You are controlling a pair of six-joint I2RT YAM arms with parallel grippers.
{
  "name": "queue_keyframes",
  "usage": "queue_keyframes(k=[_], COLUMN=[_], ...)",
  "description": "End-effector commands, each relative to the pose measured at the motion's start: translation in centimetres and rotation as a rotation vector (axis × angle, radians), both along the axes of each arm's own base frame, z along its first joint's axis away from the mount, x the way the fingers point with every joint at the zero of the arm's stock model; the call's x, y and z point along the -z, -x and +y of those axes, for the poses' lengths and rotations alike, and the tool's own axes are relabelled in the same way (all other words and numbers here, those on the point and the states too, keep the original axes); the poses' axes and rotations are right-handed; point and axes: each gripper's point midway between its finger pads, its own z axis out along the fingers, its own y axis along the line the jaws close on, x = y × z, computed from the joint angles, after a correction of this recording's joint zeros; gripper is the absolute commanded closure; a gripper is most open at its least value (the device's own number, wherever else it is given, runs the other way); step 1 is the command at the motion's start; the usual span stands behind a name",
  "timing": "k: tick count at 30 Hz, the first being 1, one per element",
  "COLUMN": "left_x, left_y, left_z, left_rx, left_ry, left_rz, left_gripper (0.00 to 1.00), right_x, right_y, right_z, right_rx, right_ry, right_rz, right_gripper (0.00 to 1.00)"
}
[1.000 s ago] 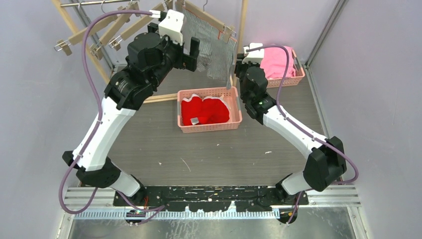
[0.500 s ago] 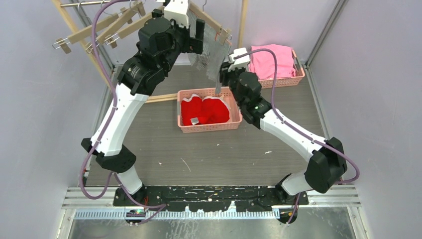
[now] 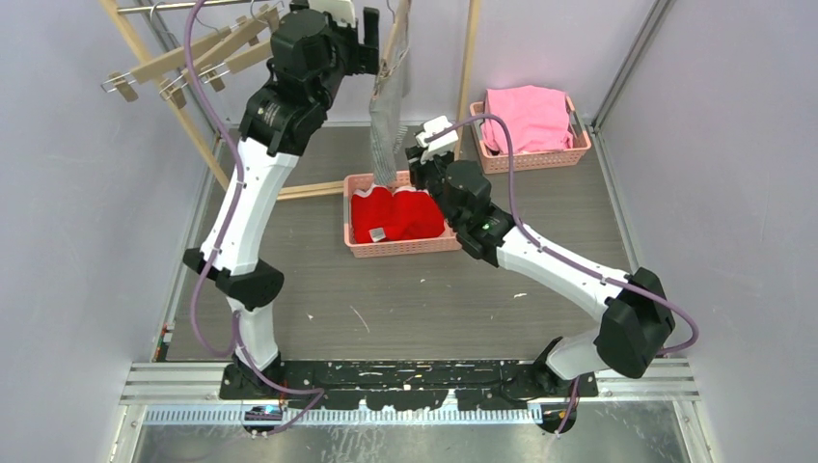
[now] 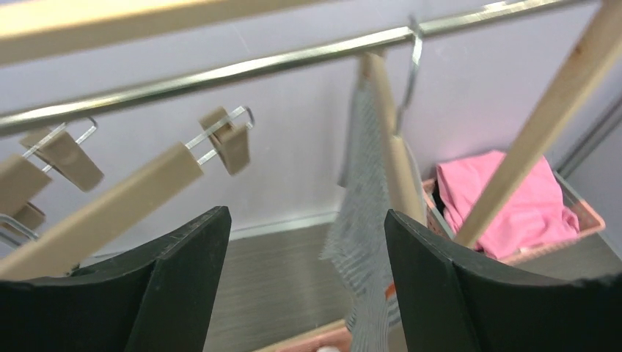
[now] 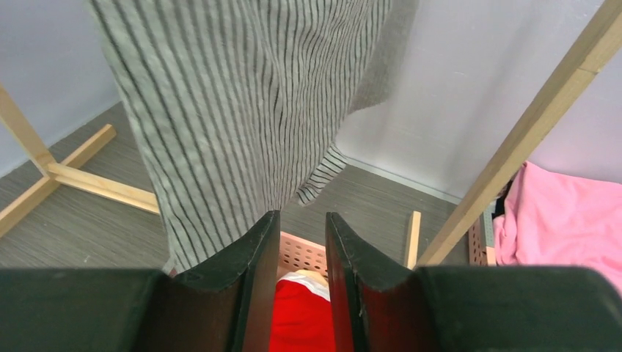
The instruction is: Remove the underwear clipped to the hanger
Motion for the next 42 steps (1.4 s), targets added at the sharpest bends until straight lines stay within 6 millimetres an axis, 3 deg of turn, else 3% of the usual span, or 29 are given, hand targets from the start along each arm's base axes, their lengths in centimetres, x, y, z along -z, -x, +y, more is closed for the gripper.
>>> queue_keyframes(k=[1, 12, 24, 36, 42], left_x=[-4.6, -0.7, 0.6, -2.7, -3.7], left_y=[-1.1, -4.4, -4.8, -2.9, -1.1], left_z=[2.2, 0.2, -0.6, 0.5, 1.6], left_rx=[-0.019, 0.077, 0.106, 0.093, 0.088], left_ry=[0.093, 0.065, 0.067, 0.199, 0.199], left_rz=[-0.133, -0.067, -0.039, -0.134, -0.152], left_gripper=[0.22, 0.19, 0.2, 0.16, 0.16], right_x=[-4.1, -1.6, -0.6, -0.5, -1.8], right_y=[1.0, 2.1, 2.5, 2.0, -0.6], right_z=[-1.5, -1.9, -1.8, -2.2, -2.5], right_rx=[0.02, 0.005, -0.009, 0.028, 0.15], right_ry=[-0.058, -0.022, -0.003, 0.025, 0.074], right_rz=[-0.092, -0.06, -0.055, -0.072, -0.151], right_gripper=[0.65, 0.65, 0.65, 0.65, 0.65])
